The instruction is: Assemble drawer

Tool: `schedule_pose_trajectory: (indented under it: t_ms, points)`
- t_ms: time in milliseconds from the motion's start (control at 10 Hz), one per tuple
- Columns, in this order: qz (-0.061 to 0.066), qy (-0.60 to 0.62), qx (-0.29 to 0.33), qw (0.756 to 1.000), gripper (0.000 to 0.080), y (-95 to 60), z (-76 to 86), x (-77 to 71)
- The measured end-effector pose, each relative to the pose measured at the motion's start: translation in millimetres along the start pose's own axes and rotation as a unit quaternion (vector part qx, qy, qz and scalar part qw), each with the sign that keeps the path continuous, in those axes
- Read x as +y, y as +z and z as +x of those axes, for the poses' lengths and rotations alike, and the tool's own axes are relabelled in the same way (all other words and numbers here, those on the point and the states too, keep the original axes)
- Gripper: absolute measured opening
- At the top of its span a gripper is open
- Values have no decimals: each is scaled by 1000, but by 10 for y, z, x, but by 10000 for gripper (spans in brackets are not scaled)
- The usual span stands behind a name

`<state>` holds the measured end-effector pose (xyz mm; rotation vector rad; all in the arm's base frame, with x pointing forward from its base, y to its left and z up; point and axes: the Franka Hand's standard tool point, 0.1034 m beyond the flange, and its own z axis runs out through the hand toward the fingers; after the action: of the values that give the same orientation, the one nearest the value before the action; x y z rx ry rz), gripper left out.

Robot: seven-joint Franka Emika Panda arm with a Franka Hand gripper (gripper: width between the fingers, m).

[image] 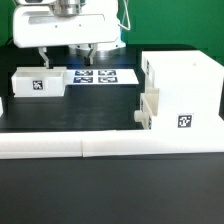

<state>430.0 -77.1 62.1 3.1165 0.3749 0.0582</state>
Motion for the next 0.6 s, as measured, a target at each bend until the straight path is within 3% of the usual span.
schedule_pose_trajectory:
  t_ms: [400, 600]
  points:
    - [0, 0, 0, 1000, 648, 3, -5, -3]
    - [6, 31, -17, 999, 648, 61, -234, -89]
